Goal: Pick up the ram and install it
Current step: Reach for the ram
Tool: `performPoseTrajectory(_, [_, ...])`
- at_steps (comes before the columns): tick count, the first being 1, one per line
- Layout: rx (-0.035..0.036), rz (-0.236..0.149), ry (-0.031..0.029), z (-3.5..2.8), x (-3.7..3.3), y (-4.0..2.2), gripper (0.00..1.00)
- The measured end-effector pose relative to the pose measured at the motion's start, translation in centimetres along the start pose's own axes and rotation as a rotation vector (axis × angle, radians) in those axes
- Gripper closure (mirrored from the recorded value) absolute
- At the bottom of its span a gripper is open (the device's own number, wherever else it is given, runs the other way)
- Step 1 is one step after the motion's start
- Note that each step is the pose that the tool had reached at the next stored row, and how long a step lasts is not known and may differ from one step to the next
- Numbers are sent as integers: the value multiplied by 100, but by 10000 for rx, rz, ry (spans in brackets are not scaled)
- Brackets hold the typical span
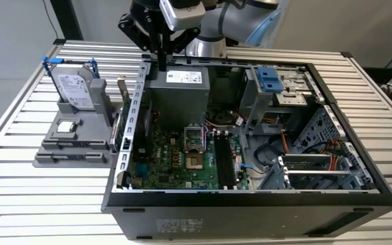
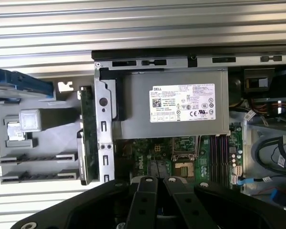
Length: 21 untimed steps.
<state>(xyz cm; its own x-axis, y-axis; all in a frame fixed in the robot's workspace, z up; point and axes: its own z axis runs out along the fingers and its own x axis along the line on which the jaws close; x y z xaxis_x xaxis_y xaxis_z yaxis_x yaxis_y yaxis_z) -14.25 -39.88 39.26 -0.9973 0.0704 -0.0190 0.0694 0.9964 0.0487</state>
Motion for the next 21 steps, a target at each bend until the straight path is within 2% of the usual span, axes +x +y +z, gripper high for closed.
performPoseTrajectory(15, [-1, -34, 2, -10, 426, -30, 100])
performPoseTrajectory(21, [-2, -133, 14, -12, 536, -37, 100])
